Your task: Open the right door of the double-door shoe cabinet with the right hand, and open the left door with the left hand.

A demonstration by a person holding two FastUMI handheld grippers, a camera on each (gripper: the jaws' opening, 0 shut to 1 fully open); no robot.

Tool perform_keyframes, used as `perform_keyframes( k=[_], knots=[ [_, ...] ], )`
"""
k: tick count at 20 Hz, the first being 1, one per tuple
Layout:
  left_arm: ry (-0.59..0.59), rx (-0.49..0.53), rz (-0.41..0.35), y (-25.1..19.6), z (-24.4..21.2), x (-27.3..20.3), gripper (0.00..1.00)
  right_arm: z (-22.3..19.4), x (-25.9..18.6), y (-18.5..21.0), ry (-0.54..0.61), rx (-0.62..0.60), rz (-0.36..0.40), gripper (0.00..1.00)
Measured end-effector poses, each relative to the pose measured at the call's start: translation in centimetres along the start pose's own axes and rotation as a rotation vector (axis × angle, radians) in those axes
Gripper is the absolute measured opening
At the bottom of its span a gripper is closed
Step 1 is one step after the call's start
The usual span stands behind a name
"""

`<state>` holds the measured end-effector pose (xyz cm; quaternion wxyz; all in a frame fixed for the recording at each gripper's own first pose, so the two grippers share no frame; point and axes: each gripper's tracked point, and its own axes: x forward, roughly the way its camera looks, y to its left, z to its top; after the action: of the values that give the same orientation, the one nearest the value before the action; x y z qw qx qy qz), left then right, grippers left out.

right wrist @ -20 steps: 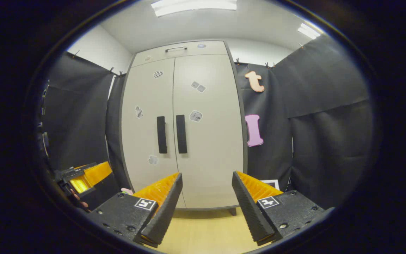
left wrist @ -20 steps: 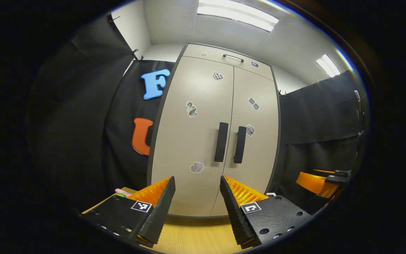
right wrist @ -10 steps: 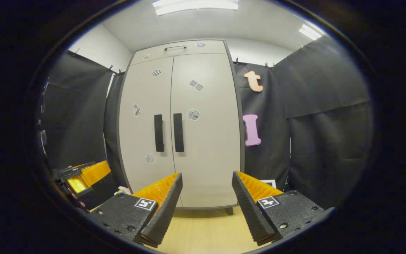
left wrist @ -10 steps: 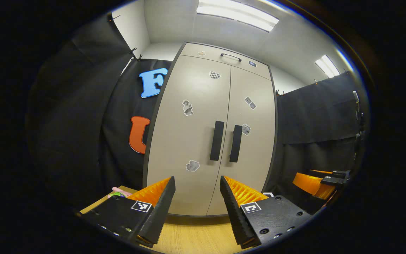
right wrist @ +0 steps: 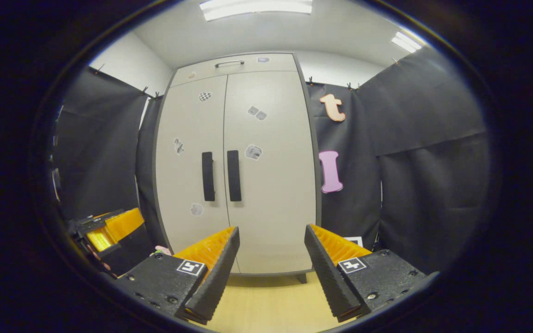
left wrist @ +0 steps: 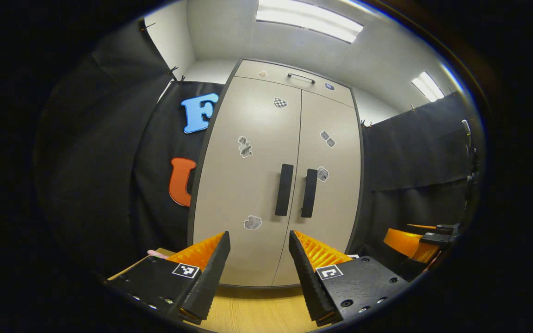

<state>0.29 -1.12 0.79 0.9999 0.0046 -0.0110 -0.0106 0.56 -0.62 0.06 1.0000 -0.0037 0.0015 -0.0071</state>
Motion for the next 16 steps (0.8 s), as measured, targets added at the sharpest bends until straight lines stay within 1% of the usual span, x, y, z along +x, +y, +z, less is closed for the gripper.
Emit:
perform_keyframes(
  k=[5,7,9,13,16],
  knots=[
    [0.001,0.003,-0.001,0.3,0.0,0.5,0.76,0.2,0.8,0.7,-0.004,-0.001,0.012,0.9],
    [0.0,0.004,-0.001,0.5,0.0,0.6,0.76,0.5,2.0,1.1,-0.008,0.006,0.024,0.9],
    [0.0,0.0,-0.001,0.6,0.1,0.3,0.76,0.7,3.9,1.7,0.007,0.009,0.041,0.9],
    [0.006,-0.007,0.003,1.1,0.0,-0.1,0.76,2.1,8.0,3.9,0.02,0.038,0.107,0.9],
    [0.014,0.014,0.014,1.7,-0.1,-0.6,0.76,4.0,12.0,5.5,0.0,0.033,0.124,0.9]
  ],
)
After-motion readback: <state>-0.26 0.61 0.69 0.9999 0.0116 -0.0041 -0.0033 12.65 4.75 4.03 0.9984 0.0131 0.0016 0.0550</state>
